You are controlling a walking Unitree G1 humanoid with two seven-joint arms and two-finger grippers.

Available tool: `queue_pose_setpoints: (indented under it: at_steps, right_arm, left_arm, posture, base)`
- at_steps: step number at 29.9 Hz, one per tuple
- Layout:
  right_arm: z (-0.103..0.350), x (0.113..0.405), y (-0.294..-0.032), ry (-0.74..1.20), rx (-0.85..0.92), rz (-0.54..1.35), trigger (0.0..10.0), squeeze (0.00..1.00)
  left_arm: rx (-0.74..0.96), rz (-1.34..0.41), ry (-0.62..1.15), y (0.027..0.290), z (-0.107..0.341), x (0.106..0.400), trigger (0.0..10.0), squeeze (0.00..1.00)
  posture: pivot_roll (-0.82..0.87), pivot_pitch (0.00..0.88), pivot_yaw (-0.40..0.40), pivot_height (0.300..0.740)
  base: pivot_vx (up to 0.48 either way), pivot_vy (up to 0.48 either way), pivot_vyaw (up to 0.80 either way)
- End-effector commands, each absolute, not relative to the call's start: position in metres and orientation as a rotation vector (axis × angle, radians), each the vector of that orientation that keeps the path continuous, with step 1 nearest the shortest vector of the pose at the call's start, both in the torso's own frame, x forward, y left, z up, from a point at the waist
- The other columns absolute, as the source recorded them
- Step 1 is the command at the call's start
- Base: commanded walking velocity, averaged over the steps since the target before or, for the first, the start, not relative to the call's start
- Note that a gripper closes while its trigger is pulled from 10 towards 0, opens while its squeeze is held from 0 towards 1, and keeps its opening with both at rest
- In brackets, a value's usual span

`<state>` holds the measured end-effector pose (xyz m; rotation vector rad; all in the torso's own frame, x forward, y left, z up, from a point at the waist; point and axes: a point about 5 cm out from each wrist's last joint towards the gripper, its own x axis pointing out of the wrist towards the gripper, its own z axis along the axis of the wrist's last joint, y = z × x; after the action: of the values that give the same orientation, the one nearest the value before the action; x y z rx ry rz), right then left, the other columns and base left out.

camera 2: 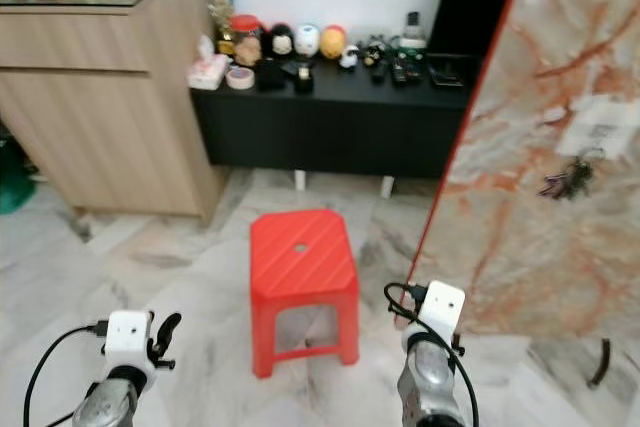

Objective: Hang keys on a hook

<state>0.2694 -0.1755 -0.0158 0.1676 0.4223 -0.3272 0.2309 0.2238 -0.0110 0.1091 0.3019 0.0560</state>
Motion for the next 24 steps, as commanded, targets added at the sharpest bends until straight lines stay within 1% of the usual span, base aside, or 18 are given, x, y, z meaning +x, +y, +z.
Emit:
queue_pose_setpoints:
  at_steps: [1,2,7,24]
  right_arm:
    - [-0.0148,0.2706,-0.1747,0.418,0.168,-0.329,10.0,0.0]
    - [-0.0148,0.2706,-0.1747,0.418,0.168,-0.329,10.0,0.0]
    - [-0.015,0.2699,-0.1745,0.417,0.164,-0.334,10.0,0.0]
    - [-0.0126,0.2721,-0.1757,0.405,0.155,-0.341,10.0,0.0]
  left_arm:
    - [0.114,0.057,0.33,0.2269,-0.0156,0.2263,10.0,0.0]
    - [0.114,0.057,0.33,0.2269,-0.0156,0.2263,10.0,0.0]
    - [0.12,0.064,0.354,0.2304,-0.0193,0.2236,10.0,0.0]
    - [0.133,0.06,0.355,0.2307,-0.0203,0.2232,10.0,0.0]
  posture:
    - [0.07,0.0,-0.039,0.74]
    - [0.07,0.0,-0.039,0.74]
    - [0.07,0.0,-0.036,0.74]
    - [0.07,0.0,-0.04,0.74]
  base:
    - [0.0,0.0,-0.8]
    - [0.0,0.0,-0.8]
    - [0.0,0.0,0.0]
    - [0.0,0.0,-0.8]
